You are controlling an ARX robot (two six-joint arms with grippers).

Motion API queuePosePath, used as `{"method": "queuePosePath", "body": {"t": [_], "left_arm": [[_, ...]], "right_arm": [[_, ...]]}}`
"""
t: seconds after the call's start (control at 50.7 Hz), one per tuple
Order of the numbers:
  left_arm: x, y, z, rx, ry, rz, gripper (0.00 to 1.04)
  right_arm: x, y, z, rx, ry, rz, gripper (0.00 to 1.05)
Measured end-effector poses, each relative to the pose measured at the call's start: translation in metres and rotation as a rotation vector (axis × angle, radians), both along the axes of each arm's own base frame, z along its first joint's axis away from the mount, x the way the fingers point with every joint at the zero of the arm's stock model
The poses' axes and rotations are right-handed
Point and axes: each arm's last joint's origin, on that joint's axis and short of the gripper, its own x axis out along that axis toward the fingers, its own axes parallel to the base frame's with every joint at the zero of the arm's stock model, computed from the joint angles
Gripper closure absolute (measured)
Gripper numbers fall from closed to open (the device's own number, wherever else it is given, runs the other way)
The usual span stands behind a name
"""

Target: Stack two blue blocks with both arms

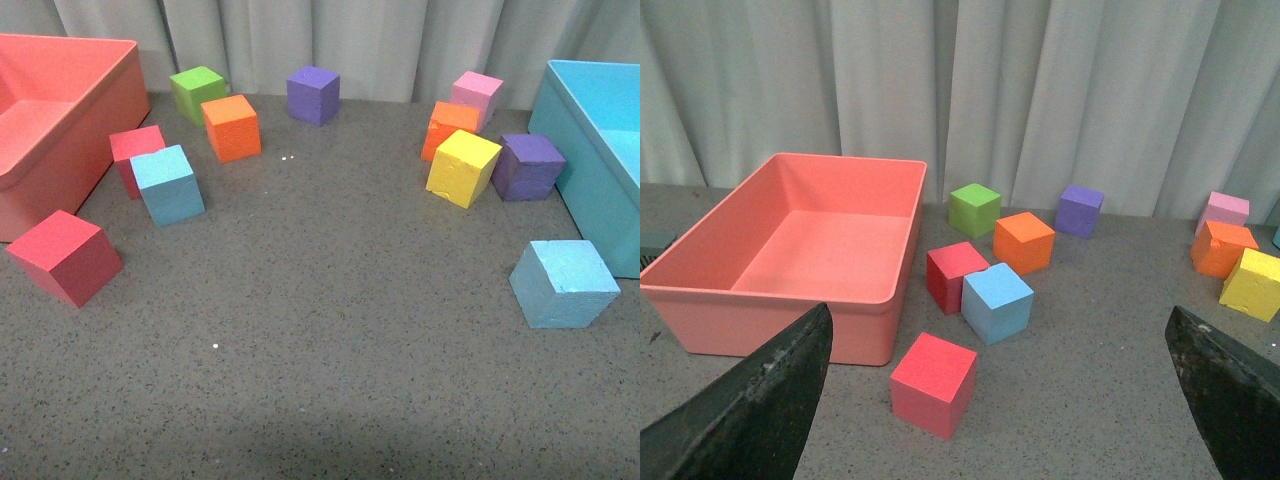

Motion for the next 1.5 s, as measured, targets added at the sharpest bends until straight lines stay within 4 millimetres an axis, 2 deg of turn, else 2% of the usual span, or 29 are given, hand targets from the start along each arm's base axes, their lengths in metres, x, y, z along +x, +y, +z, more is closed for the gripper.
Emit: {"method": "queuePosePath", "body": {"t": [1.499], "left_arm": [[0.0000, 0.0000, 0.0000, 0.000, 0.000, 0.000, 0.07]], "right_arm": [[0.0000, 0.0000, 0.0000, 0.000, 0.000, 0.000, 0.09]]}}
